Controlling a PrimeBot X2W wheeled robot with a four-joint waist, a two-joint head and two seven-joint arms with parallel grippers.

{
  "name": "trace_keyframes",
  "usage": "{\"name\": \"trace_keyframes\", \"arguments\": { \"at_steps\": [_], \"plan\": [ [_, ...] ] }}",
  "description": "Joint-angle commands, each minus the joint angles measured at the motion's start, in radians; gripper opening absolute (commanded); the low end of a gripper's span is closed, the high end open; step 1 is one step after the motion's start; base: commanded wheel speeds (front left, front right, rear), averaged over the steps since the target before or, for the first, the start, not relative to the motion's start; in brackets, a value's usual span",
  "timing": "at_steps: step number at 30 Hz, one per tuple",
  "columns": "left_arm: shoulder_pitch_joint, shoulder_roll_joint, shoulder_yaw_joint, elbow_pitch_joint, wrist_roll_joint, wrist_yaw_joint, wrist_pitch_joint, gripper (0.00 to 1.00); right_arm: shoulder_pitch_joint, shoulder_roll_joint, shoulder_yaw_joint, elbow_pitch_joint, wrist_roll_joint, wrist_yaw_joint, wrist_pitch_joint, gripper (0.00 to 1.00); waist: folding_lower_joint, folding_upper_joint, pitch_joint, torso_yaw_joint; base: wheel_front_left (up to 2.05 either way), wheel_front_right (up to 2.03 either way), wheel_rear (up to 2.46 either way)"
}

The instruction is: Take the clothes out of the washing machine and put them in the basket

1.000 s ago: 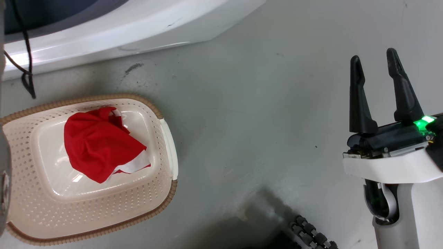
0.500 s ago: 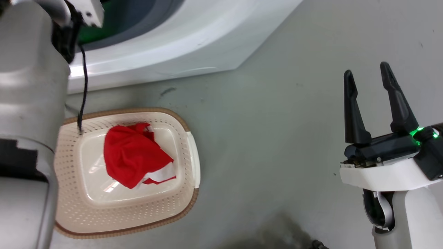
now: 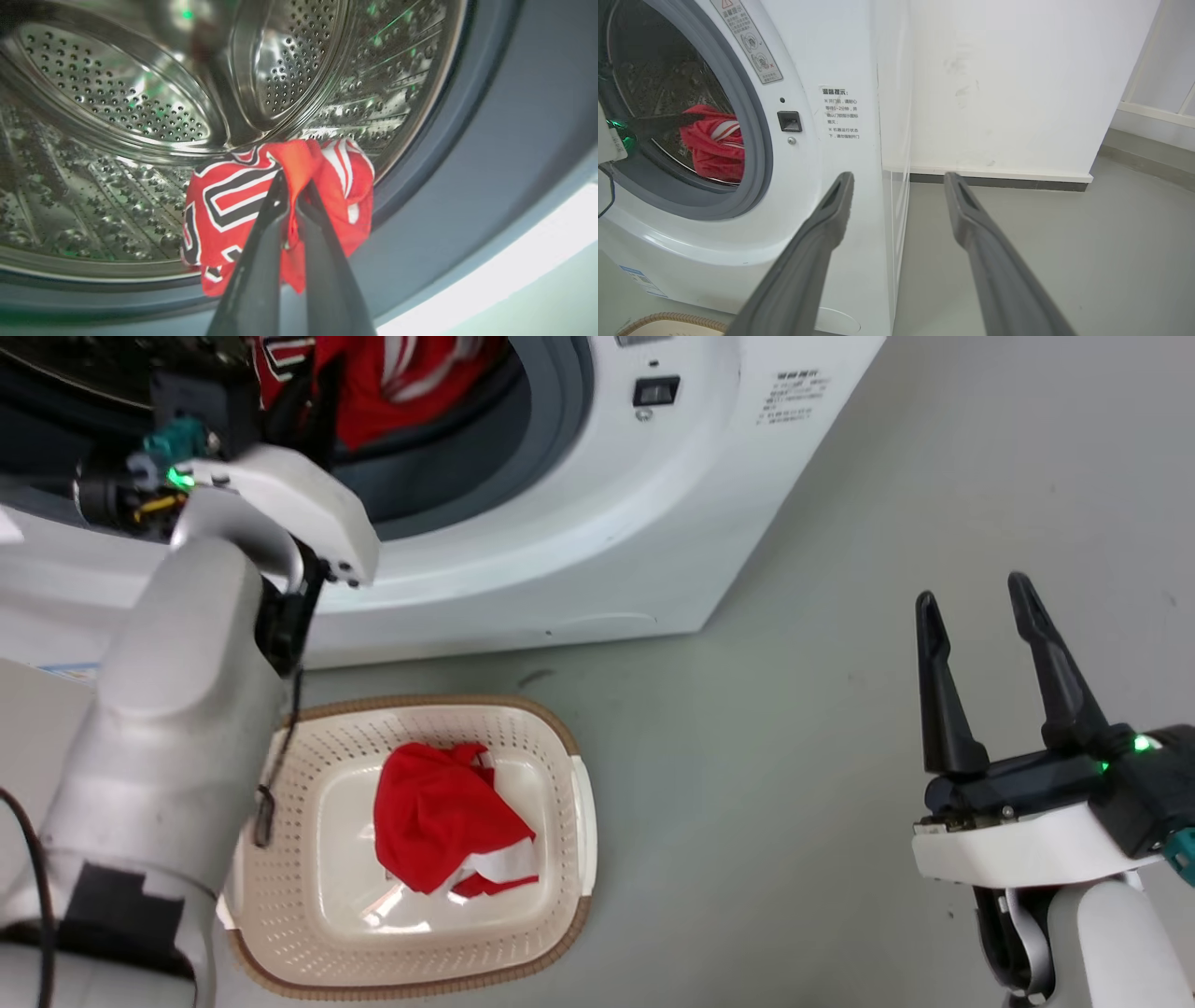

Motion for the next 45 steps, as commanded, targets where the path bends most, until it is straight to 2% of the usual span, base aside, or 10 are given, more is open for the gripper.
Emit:
{"name": "trace_keyframes", "arguments": {
  "at_steps": [1, 10, 18, 19, 30, 38, 45],
  "plan": [
    [0.061, 0.001, 0.014, -0.069, 0.001, 0.011, -0.007, 0.00, 0.022, 0.001, -0.001, 0.007, -0.008, -0.001, -0.002, 1.00, 0.0001, -0.0001, -0.057, 0.028, 0.00, 0.00, 0.00],
    [0.294, 0.031, 0.026, -0.375, 0.032, 0.066, -0.006, 0.00, 0.084, 0.001, 0.009, 0.025, -0.018, -0.001, -0.002, 1.00, 0.0001, -0.0001, -0.174, 0.059, 0.00, 0.00, 0.00],
    [0.426, 0.081, 0.026, -0.648, 0.039, 0.124, 0.040, 0.00, 0.124, 0.001, 0.010, 0.033, -0.023, -0.001, -0.002, 1.00, 0.0001, -0.0001, -0.240, 0.080, 0.00, 0.00, 0.00],
    [0.426, 0.081, 0.026, -0.648, 0.039, 0.124, 0.040, 0.00, 0.124, 0.001, 0.010, 0.033, -0.023, -0.001, -0.002, 1.00, 0.0001, -0.0001, -0.240, 0.080, 0.00, 0.00, 0.00],
    [0.592, 0.152, 0.049, -0.986, 0.040, 0.218, 0.115, 0.00, 0.177, 0.001, 0.029, 0.042, -0.020, -0.001, -0.002, 1.00, 0.0001, -0.0001, -0.319, 0.102, 0.00, 0.00, 0.00],
    [0.706, 0.189, 0.058, -1.124, 0.039, 0.263, 0.147, 0.00, 0.186, 0.001, 0.034, 0.035, -0.022, -0.001, -0.002, 1.00, 0.0001, -0.0001, -0.330, 0.104, 0.00, 0.00, 0.00],
    [0.823, 0.186, 0.040, -1.131, 0.015, 0.284, 0.138, 0.00, 0.172, 0.001, 0.029, 0.027, -0.027, -0.001, -0.002, 1.00, 0.0001, -0.0001, -0.300, 0.104, 0.00, 0.00, 0.00]
  ]
}}
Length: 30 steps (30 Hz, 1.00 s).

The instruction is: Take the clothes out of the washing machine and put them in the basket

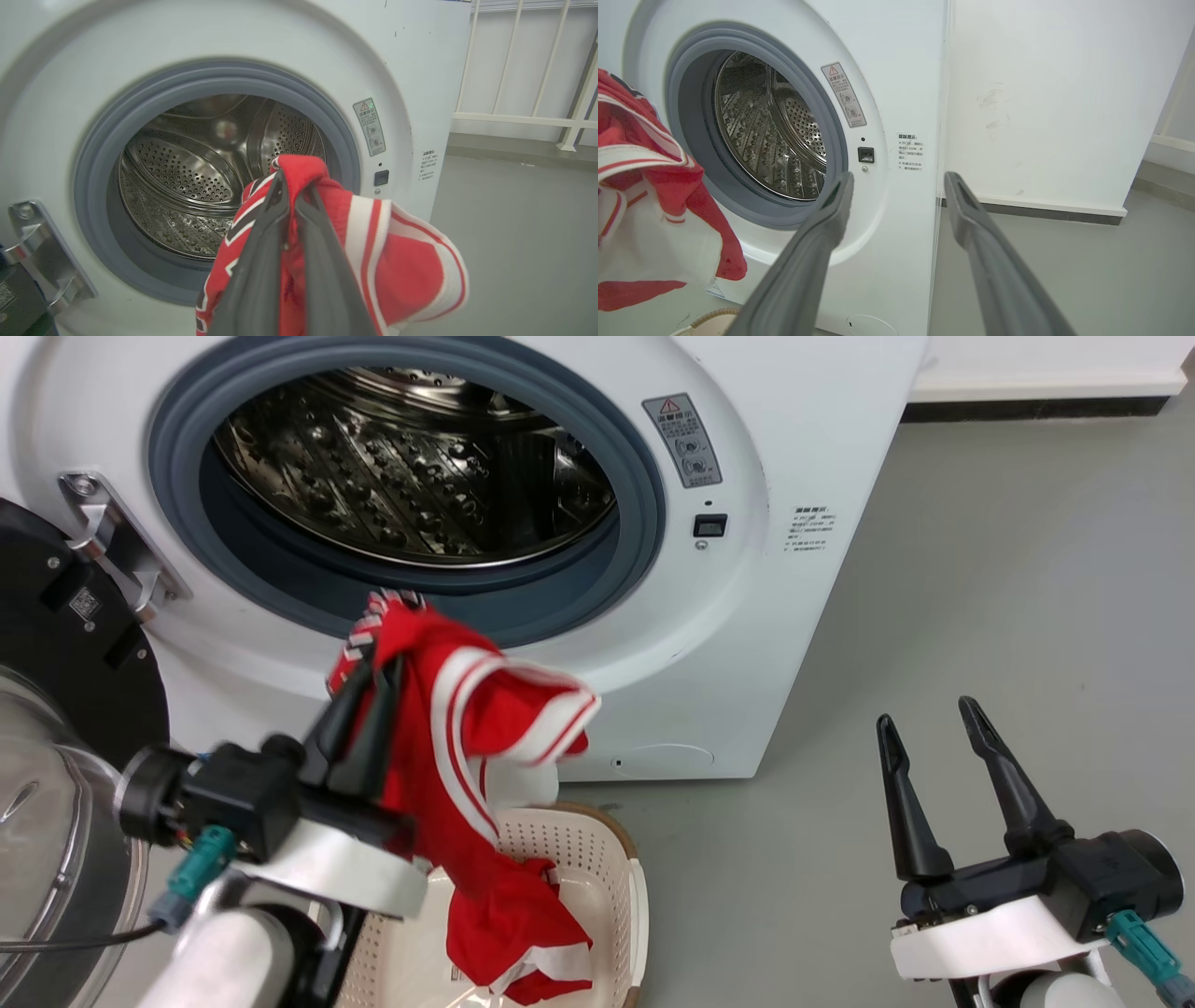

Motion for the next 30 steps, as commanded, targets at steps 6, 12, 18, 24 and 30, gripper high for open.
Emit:
{"name": "trace_keyframes", "arguments": {
  "at_steps": [6, 12, 18, 24, 30],
  "plan": [
    [0.083, -0.028, -0.050, 0.089, -0.028, -0.022, -0.024, 0.00, -0.031, 0.001, -0.005, -0.012, -0.009, -0.001, -0.002, 1.00, 0.0001, 0.0000, 0.055, -0.003, 0.00, 0.00, 0.00],
    [0.097, -0.062, -0.076, 0.237, -0.062, -0.058, -0.057, 0.00, -0.070, 0.001, -0.007, -0.024, -0.012, -0.001, -0.002, 1.00, 0.0001, 0.0000, 0.128, -0.015, 0.00, 0.00, 0.00],
    [0.028, -0.124, -0.088, 0.487, -0.091, -0.115, -0.107, 0.00, -0.129, 0.001, 0.000, -0.042, -0.010, -0.001, -0.002, 1.00, 0.0001, 0.0000, 0.239, -0.043, 0.00, 0.00, 0.00],
    [-0.084, -0.186, -0.086, 0.770, -0.100, -0.174, -0.136, 0.00, -0.190, 0.001, -0.009, -0.060, -0.004, -0.001, -0.002, 1.00, 0.0001, 0.0000, 0.360, -0.076, 0.00, 0.00, 0.00],
    [-0.231, -0.234, -0.097, 1.038, -0.071, -0.209, -0.145, 0.00, -0.236, 0.001, -0.034, -0.079, 0.002, -0.001, -0.002, 1.00, 0.0001, 0.0000, 0.473, -0.097, 0.00, 0.00, 0.00]
  ]
}}
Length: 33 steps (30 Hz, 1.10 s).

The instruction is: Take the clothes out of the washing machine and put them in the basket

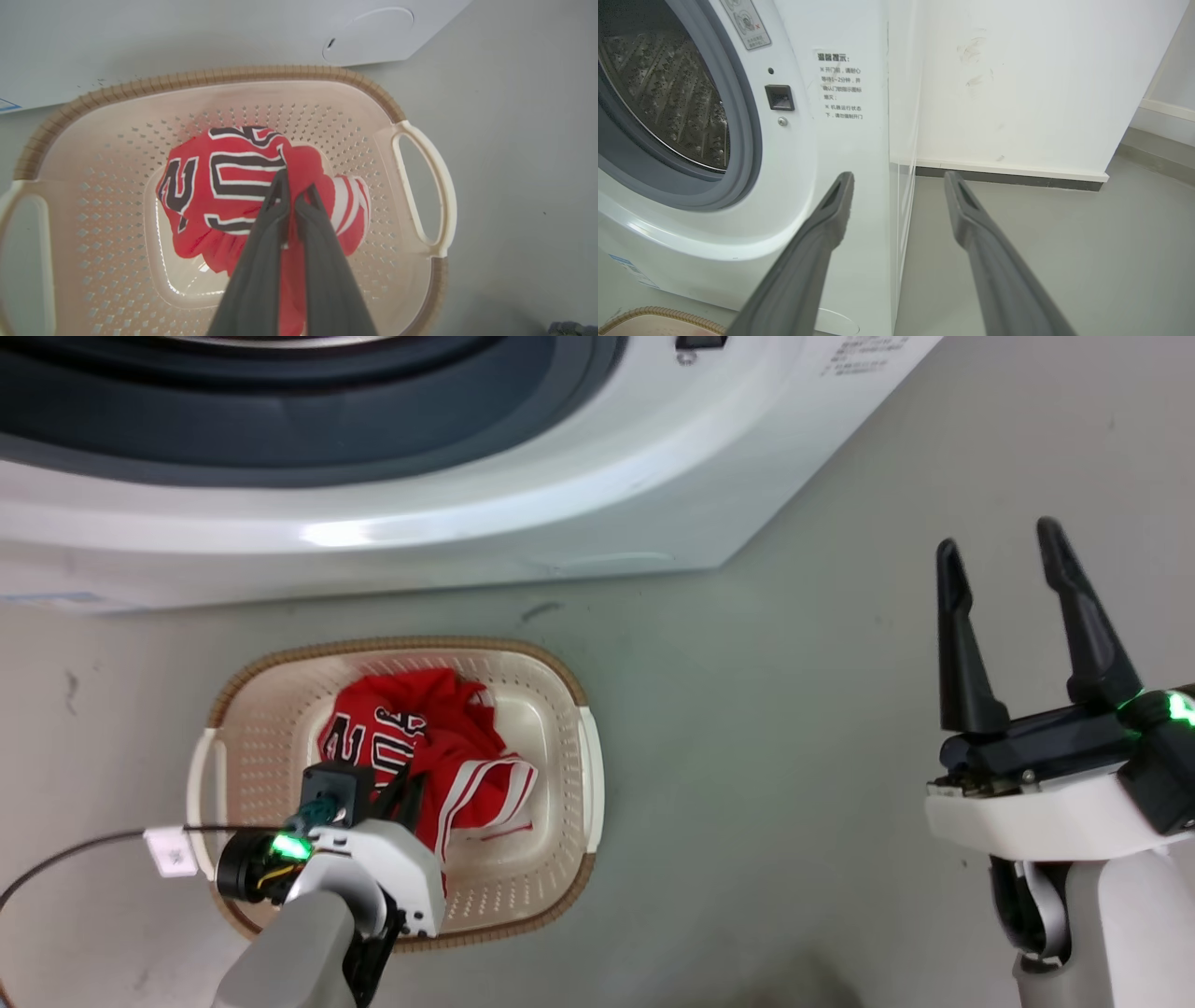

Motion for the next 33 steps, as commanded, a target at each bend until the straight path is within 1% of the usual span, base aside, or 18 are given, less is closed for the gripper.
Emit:
{"name": "trace_keyframes", "arguments": {
  "at_steps": [1, 6, 11, 16, 21, 22, 23, 30, 33],
  "plan": [
    [-0.051, -0.014, -0.008, 0.071, 0.011, -0.007, -0.004, 0.00, -0.026, 0.001, -0.009, -0.009, 0.005, -0.001, -0.002, 1.00, -0.0002, 0.0000, 0.081, -0.022, 0.00, 0.00, 0.00],
    [-0.186, -0.057, -0.030, 0.247, 0.029, -0.026, 0.002, 0.00, -0.058, 0.001, -0.028, -0.027, 0.009, -0.001, -0.002, 1.00, -0.0002, 0.0000, 0.162, -0.021, 0.00, 0.00, 0.00],
    [-0.294, -0.075, -0.050, 0.403, 0.045, -0.022, 0.051, 0.00, -0.092, 0.001, -0.035, -0.040, 0.011, -0.001, -0.002, 1.00, -0.0002, 0.0000, 0.231, -0.016, 0.00, 0.00, 0.00],
    [-0.347, -0.088, -0.071, 0.462, 0.055, -0.028, 0.076, 0.00, -0.118, 0.001, -0.044, -0.047, 0.013, -0.001, -0.002, 1.00, -0.0002, 0.0000, 0.280, -0.015, 0.00, 0.00, 0.00],
    [-0.356, -0.097, -0.078, 0.484, 0.048, -0.035, 0.101, 0.00, -0.126, 0.001, -0.043, -0.044, 0.015, -0.001, -0.002, 1.00, -0.0002, 0.0000, 0.291, -0.016, 0.00, 0.00, 0.00],
    [-0.351, -0.099, -0.079, 0.486, 0.045, -0.035, 0.106, 0.17, -0.129, 0.001, -0.042, -0.045, 0.016, -0.001, -0.002, 1.00, -0.0002, 0.0000, 0.287, -0.017, 0.00, 0.00, 0.00],
    [-0.347, -0.099, -0.080, 0.487, 0.044, -0.037, 0.101, 1.00, -0.130, 0.001, -0.042, -0.046, 0.018, -0.001, -0.002, 1.00, -0.0002, 0.0000, 0.281, -0.017, 0.00, 0.00, 0.00],
    [-0.306, -0.113, -0.050, 0.491, 0.002, -0.047, 0.020, 1.00, -0.100, 0.001, -0.034, -0.030, 0.018, -0.001, -0.002, 1.00, -0.0002, 0.0000, 0.202, 0.003, 0.00, 0.00, 0.00],
    [-0.279, -0.119, -0.025, 0.471, -0.016, -0.034, -0.002, 1.00, -0.085, 0.001, -0.033, -0.019, 0.012, -0.001, -0.002, 1.00, -0.0002, 0.0000, 0.156, 0.018, 0.00, 0.00, 0.00]
  ]
}}
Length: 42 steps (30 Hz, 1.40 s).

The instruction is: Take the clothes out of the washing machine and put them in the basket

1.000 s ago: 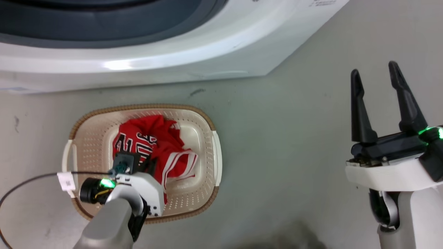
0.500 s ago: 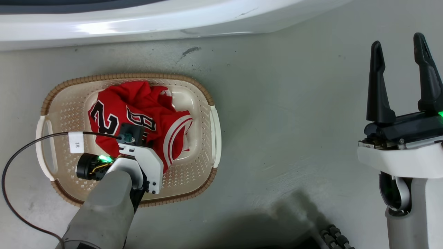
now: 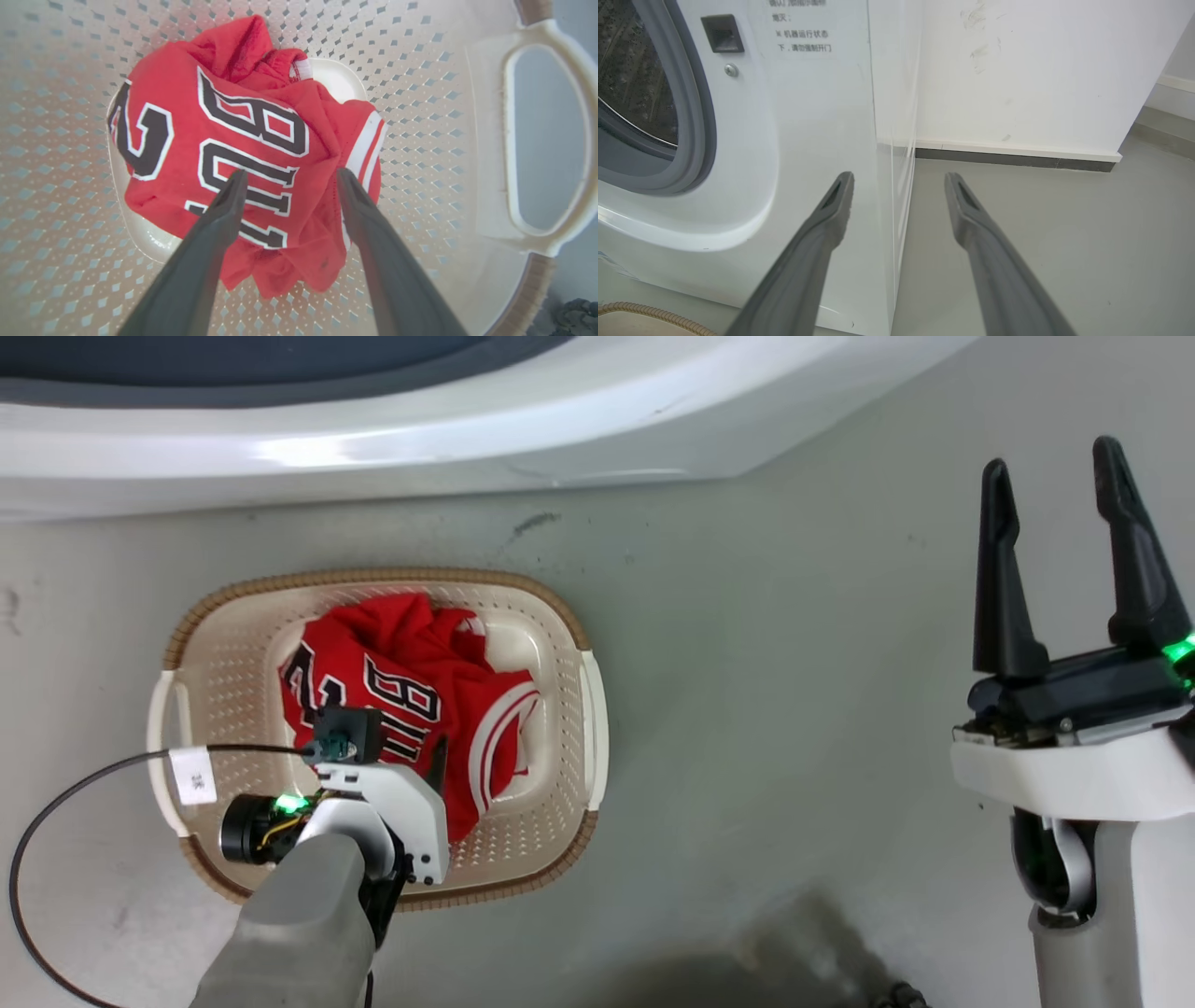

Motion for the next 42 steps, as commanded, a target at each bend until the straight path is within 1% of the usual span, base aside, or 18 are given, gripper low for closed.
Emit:
{"name": "trace_keyframes", "arguments": {
  "at_steps": [1, 3, 4, 8, 14, 23, 29, 35, 42],
  "plan": [
    [0.031, 0.000, 0.012, -0.031, -0.001, 0.016, -0.013, 1.00, 0.020, 0.001, 0.001, 0.011, -0.005, -0.001, -0.002, 1.00, -0.0001, 0.0000, -0.060, 0.024, 0.00, 0.00, 0.00],
    [0.055, 0.013, 0.040, -0.128, 0.008, 0.041, -0.015, 1.00, 0.031, 0.001, 0.001, 0.016, -0.009, -0.001, -0.002, 1.00, -0.0001, 0.0000, -0.092, 0.035, 0.00, 0.00, 0.00],
    [0.055, 0.013, 0.040, -0.128, 0.008, 0.041, -0.015, 1.00, 0.031, 0.001, 0.001, 0.016, -0.009, -0.001, -0.002, 1.00, -0.0001, 0.0000, -0.092, 0.035, 0.00, 0.00, 0.00],
    [0.171, 0.024, 0.106, -0.295, 0.045, 0.075, -0.013, 1.00, 0.064, 0.001, 0.006, 0.028, -0.017, -0.001, -0.002, 1.00, -0.0001, 0.0000, -0.162, 0.054, 0.00, 0.00, 0.00],
    [0.314, 0.009, 0.225, -0.509, 0.135, 0.112, -0.014, 1.00, 0.112, 0.001, 0.008, 0.044, -0.030, -0.001, -0.002, 1.00, -0.0001, 0.0000, -0.262, 0.082, 0.00, 0.00, 0.00],
    [0.479, -0.048, 0.380, -0.765, 0.265, 0.112, -0.014, 1.00, 0.182, 0.001, 0.015, 0.060, -0.034, -0.001, -0.002, 1.00, -0.0001, 0.0000, -0.389, 0.111, 0.00, 0.00, 0.00],
    [0.558, -0.081, 0.449, -0.920, 0.341, 0.119, -0.014, 1.00, 0.219, 0.001, 0.019, 0.070, -0.030, -0.001, -0.002, 1.00, -0.0001, 0.0000, -0.453, 0.120, 0.00, 0.00, 0.00],
    [0.623, -0.095, 0.494, -1.079, 0.385, 0.125, -0.014, 1.00, 0.250, 0.001, 0.020, 0.078, -0.023, -0.001, -0.002, 1.00, -0.0001, 0.0000, -0.510, 0.120, 0.00, 0.00, 0.00],
    [0.699, -0.099, 0.516, -1.193, 0.415, 0.154, -0.014, 1.00, 0.299, 0.001, 0.009, 0.085, -0.020, -0.001, -0.002, 1.00, -0.0001, 0.0000, -0.573, 0.116, 0.00, 0.00, 0.00]
  ]
}}
